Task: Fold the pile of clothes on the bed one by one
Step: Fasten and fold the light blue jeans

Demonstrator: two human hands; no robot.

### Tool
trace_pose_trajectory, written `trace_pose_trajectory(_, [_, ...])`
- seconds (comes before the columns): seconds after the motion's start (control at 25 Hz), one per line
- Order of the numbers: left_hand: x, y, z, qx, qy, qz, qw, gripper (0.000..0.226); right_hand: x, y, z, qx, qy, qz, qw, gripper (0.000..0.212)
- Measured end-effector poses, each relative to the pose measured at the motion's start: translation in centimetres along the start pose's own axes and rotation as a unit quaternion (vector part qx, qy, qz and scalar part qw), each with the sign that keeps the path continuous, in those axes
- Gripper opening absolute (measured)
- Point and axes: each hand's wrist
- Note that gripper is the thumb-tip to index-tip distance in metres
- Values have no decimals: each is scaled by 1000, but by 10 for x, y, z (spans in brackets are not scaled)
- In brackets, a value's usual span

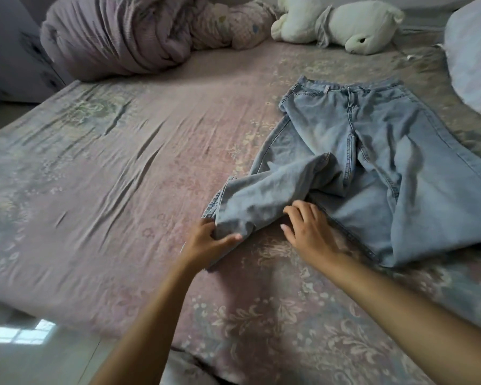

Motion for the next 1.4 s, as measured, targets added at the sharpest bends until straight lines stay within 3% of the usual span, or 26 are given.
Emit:
trace_pose_trajectory(0.16, [18, 2, 16, -25, -33, 60, 997, 17, -5, 14, 2, -103, -90, -91, 986, 37])
trace_pose_trajectory(0.28, [50, 17, 29, -26, 28, 215, 976, 24, -4, 38, 0, -185, -284, -227, 913, 57])
trace_pose_trajectory(0.36, [69, 24, 42, -57, 132, 371, 917, 20, -5, 52, 1, -182, -365, -301, 862, 64])
trace_pose_trajectory(0.44, [80, 28, 54, -98, 189, 454, 865, 23, -9, 70, 3, -165, -425, -431, 778, 63])
trace_pose_trajectory(0.6, [92, 29, 79, -114, 234, 530, 807, 28, -18, 92, 21, -217, -467, -666, 539, 91])
trace_pose_trajectory(0.64, [91, 28, 83, -105, 240, 538, 801, 29, -22, 95, 26, -226, -477, -688, 498, 90])
trace_pose_trajectory(0.72, [87, 28, 95, -93, 249, 543, 796, 33, -29, 103, 39, -211, -483, -704, 477, 60])
trace_pose_trajectory(0.8, [83, 35, 108, -93, 245, 508, 821, 26, -30, 118, 48, -162, -491, -693, 503, 34])
trace_pose_trajectory(0.84, [79, 39, 114, -83, 236, 461, 851, 21, -28, 124, 53, -140, -485, -684, 527, 37])
trace_pose_trajectory(0.92, [61, 38, 123, -39, 229, 327, 916, 37, -20, 135, 68, -110, -487, -616, 610, 58])
trace_pose_trajectory(1.0, [46, 21, 135, -8, 204, 157, 966, 48, -18, 141, 88, -106, -486, -450, 742, 69])
trace_pose_trajectory(1.08, [27, -8, 149, 57, 16, -48, 997, 42, -22, 142, 120, -149, -344, -190, 907, 67])
trace_pose_trajectory(1.12, [15, -23, 154, 82, -124, -126, 981, 38, -22, 138, 138, -129, -221, -94, 962, 58])
trace_pose_trajectory(1.2, [1, -38, 167, 65, -340, -203, 916, 41, -20, 128, 171, -42, -2, -40, 998, 35])
trace_pose_trajectory(1.28, [-7, -42, 179, 26, -434, -263, 862, 60, -26, 125, 197, -14, 132, -18, 991, 35])
trace_pose_trajectory(1.4, [-21, -41, 183, 29, -475, -340, 811, 62, -32, 121, 218, -105, 192, 70, 973, 60])
Point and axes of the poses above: each hand's wrist, its own z-axis away from the middle knuckle, its own y-axis out of the back of the hand, x = y × z, and after that the axes turned 5 degrees about x, right-handed
